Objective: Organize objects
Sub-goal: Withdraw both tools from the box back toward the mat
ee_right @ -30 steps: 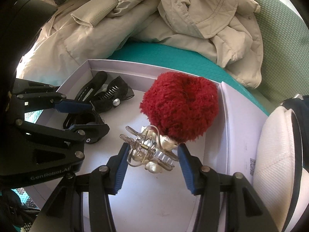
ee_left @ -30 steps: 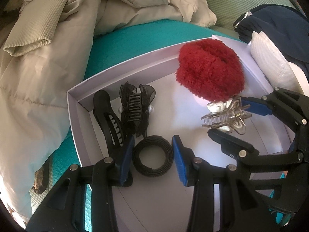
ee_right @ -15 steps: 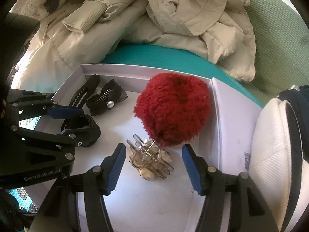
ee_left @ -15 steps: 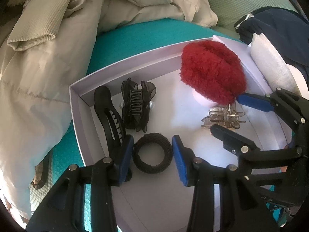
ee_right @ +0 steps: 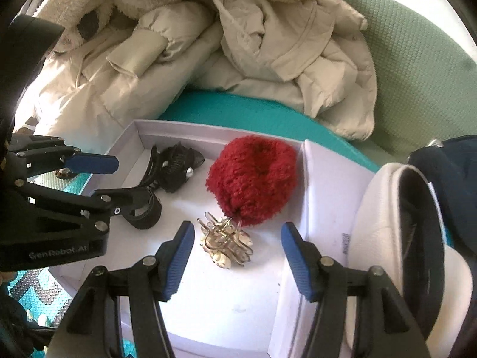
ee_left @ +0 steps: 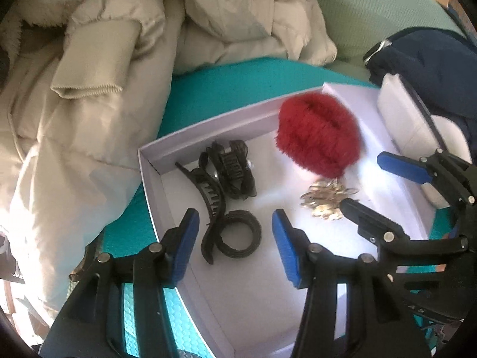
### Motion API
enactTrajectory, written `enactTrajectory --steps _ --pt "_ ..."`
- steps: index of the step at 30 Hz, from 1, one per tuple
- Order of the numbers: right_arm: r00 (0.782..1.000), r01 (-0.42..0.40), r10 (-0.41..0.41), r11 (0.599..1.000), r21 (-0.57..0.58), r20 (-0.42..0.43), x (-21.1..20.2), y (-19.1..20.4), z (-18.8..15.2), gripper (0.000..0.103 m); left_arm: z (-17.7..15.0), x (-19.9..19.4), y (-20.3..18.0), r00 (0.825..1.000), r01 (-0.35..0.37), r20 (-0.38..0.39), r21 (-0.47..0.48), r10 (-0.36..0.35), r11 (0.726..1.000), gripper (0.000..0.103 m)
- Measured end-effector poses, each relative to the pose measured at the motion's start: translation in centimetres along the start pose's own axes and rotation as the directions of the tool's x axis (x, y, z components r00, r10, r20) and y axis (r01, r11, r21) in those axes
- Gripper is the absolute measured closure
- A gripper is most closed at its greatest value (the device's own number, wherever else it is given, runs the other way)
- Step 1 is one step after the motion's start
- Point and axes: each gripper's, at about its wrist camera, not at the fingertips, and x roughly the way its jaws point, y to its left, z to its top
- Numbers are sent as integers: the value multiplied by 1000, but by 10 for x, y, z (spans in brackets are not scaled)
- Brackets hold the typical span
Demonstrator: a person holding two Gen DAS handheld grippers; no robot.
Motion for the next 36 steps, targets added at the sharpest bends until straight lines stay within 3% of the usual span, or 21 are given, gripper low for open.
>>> enactTrajectory --steps 17,28,36 --pt "989 41 -32 998 -57 141 -81 9 16 42 -3 -93 9 995 -7 104 -66 14 998 54" --pt "980 35 -17 996 -85 200 -129 27 8 42 -31 -158 8 983 -27 176 -90 42 996 51" --pt "976 22 -1 995 -92 217 -152 37 -10 42 -58 -183 3 980 -32 191 -103 51 994 50"
